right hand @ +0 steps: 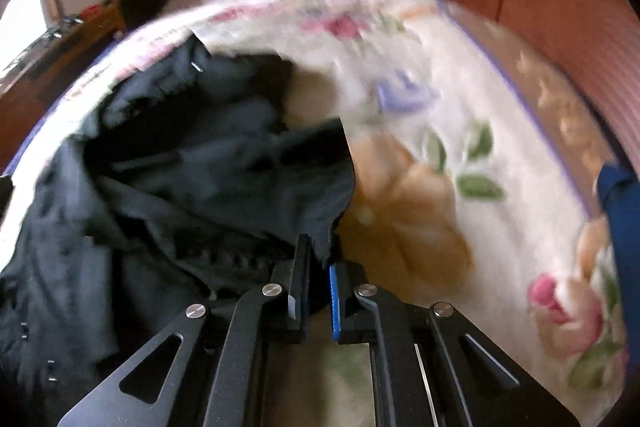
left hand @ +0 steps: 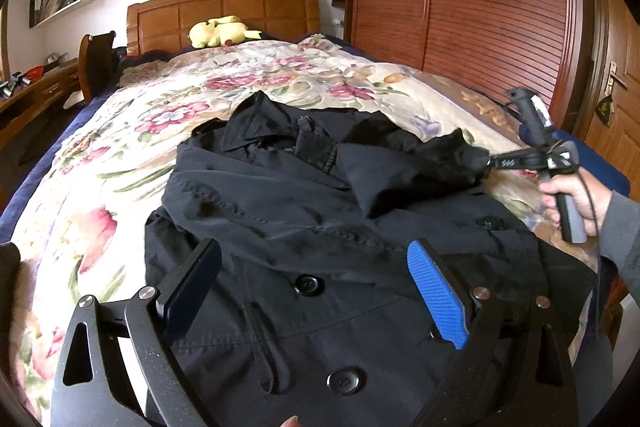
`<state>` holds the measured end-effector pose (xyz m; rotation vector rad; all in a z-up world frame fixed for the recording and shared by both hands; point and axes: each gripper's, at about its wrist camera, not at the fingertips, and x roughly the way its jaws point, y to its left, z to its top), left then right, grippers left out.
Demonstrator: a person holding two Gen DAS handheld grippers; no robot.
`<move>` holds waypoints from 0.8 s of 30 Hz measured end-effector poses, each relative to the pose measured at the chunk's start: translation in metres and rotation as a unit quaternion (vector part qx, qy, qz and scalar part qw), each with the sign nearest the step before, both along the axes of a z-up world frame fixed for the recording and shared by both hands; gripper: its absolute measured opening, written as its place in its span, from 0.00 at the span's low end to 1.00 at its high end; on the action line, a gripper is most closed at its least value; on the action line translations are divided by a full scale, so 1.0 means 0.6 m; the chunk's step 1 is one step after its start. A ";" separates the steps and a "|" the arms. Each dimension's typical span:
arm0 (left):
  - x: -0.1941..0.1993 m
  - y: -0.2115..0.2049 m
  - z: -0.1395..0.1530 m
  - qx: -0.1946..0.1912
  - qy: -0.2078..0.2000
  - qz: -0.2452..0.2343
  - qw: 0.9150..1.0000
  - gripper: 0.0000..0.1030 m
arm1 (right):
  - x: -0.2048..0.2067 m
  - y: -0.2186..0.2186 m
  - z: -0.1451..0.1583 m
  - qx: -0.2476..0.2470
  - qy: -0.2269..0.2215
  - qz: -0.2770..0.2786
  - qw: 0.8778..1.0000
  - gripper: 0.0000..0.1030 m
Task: Fold large clothes
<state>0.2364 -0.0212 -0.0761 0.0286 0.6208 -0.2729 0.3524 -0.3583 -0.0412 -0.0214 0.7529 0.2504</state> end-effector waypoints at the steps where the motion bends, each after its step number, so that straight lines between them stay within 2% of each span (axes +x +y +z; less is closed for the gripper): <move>1: -0.003 0.003 0.001 0.000 -0.001 0.001 1.000 0.92 | -0.014 0.007 0.020 -0.001 -0.015 0.005 1.000 0.07; 8: -0.037 0.055 0.021 -0.004 -0.020 0.017 1.000 0.92 | -0.110 0.077 0.141 -0.016 -0.093 0.052 0.994 0.07; 13: -0.062 0.108 0.028 -0.006 -0.027 0.037 0.999 0.92 | -0.196 0.144 0.203 0.008 -0.124 0.109 0.986 0.07; 18: -0.084 0.154 0.030 -0.005 -0.033 0.054 0.998 0.92 | -0.276 0.223 0.218 0.004 -0.137 0.164 0.977 0.07; 24: -0.095 0.189 0.032 -0.013 -0.037 0.068 0.997 0.92 | -0.322 0.263 0.190 0.025 -0.117 0.196 0.973 0.07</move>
